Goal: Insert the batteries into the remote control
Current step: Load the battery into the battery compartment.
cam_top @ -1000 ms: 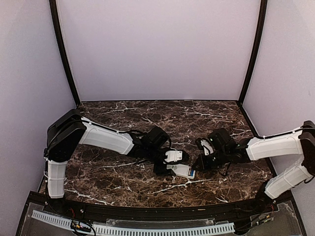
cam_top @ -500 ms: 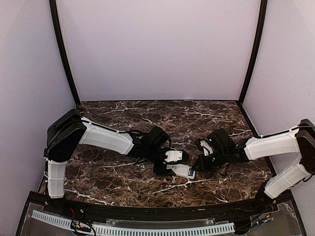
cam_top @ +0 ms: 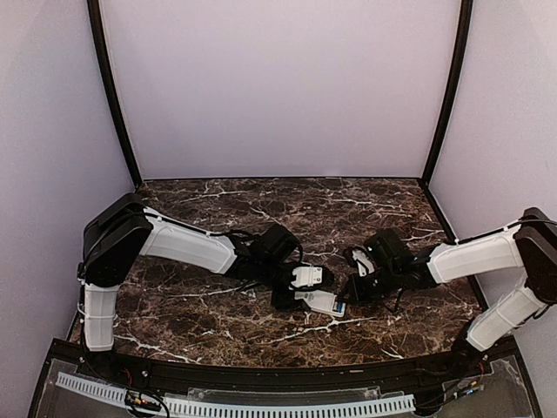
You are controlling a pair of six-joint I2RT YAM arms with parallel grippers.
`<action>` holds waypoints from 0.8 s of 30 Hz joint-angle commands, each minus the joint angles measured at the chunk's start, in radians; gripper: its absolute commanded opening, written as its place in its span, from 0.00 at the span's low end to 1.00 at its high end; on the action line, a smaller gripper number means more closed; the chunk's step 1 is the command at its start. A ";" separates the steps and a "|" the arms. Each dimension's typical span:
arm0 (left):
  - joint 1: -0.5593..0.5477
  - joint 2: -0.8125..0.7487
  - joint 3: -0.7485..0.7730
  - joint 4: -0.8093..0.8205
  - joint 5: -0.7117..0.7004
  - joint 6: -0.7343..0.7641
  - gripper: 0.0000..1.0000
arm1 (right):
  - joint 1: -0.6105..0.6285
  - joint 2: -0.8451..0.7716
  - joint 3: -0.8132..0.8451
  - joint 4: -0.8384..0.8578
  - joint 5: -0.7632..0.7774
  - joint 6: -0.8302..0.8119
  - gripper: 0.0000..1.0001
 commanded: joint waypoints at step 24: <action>0.005 0.026 -0.040 -0.122 -0.047 0.016 0.69 | -0.023 -0.053 0.103 -0.139 -0.005 -0.057 0.00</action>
